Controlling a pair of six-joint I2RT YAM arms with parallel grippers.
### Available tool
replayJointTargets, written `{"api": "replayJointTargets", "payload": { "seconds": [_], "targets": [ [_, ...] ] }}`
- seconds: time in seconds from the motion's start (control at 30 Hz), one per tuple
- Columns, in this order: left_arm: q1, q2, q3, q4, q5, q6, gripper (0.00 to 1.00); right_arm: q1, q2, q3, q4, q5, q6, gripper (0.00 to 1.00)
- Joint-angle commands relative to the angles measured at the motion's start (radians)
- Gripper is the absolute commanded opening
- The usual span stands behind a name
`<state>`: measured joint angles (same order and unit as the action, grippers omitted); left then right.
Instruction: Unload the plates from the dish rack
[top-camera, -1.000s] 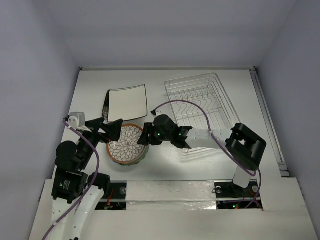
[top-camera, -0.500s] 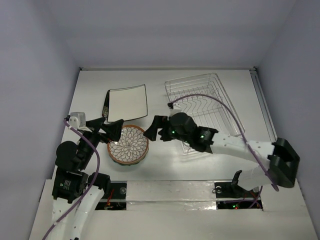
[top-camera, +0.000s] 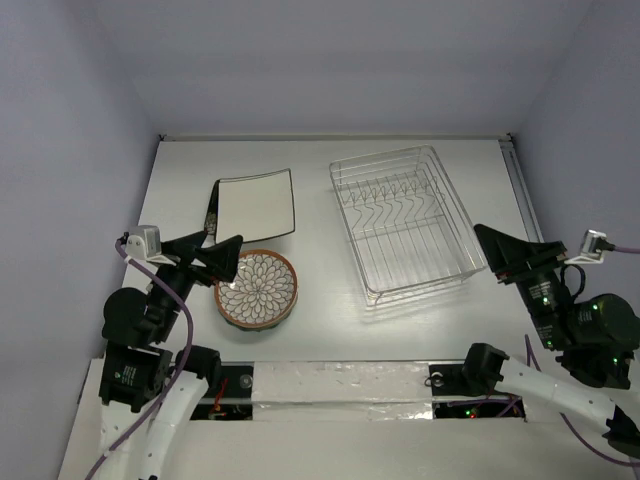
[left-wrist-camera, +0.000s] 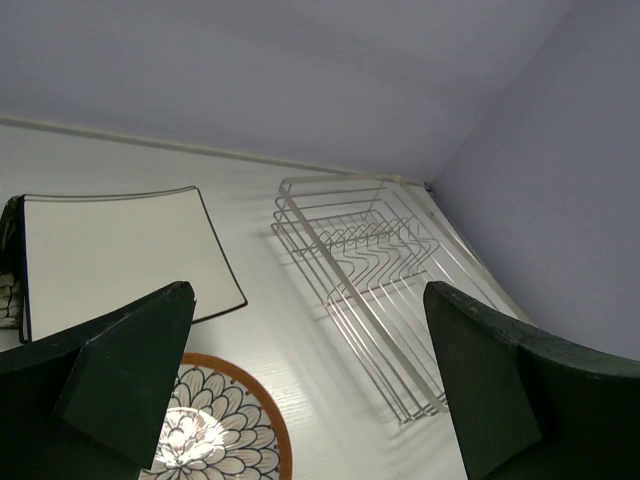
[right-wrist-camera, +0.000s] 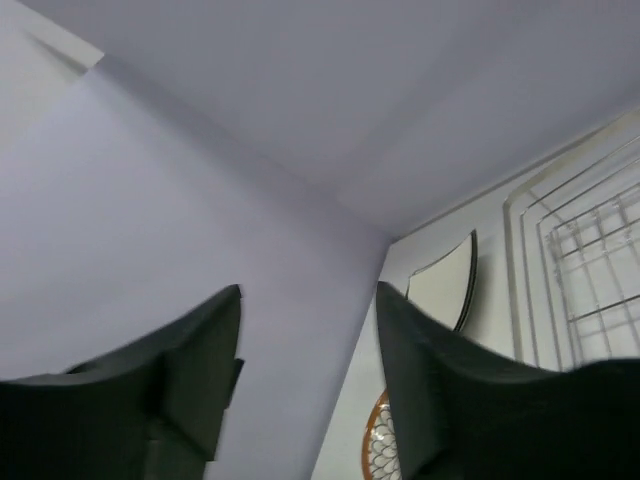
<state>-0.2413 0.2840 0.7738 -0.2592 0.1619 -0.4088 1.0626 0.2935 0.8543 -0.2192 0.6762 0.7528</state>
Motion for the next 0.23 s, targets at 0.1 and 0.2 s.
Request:
{"api": "replayJointTargets", "payload": {
  "seconds": [0.1,0.2],
  "targets": [
    [-0.006,0.021,0.032,0.081,0.01,-0.025,0.99,0.008,-0.045,-0.07,-0.173,0.152,-0.006,0.92],
    [-0.006,0.032,0.018,0.075,0.021,-0.033,0.99,0.008,0.01,-0.049,-0.213,0.161,0.005,0.97]
  ]
}}
